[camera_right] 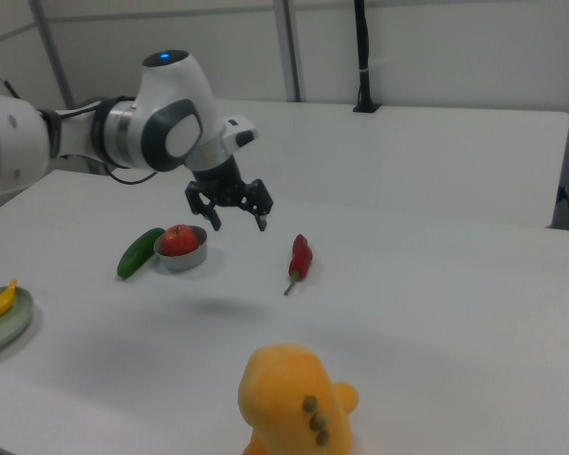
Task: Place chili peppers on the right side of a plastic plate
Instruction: 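Move the gripper down over the red chili pepper, then close the gripper on the red chili pepper's stem end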
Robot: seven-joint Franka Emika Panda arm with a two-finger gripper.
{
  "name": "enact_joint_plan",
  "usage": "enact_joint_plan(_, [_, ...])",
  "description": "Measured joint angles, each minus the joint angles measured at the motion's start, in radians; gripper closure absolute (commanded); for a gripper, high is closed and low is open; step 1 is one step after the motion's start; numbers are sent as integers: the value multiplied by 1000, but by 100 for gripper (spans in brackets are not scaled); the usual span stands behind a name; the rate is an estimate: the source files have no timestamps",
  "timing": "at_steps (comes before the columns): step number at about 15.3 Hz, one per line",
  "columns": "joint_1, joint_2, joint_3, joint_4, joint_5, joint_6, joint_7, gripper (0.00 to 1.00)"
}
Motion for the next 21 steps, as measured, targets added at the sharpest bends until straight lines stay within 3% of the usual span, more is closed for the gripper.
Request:
enact_joint_plan(9, [-23,320,-8,272,-97,94,-24,0])
enact_joint_plan(13, [-23,394,-8,335,-166,94,-24,0])
enact_joint_plan(18, [-22,431,-8,347,-233,94,-23,0])
enact_joint_plan(19, [-19,439,-8,347,-243,94,-22,9])
enact_joint_plan(21, [-14,454,-8,348,-275,94,-12,60])
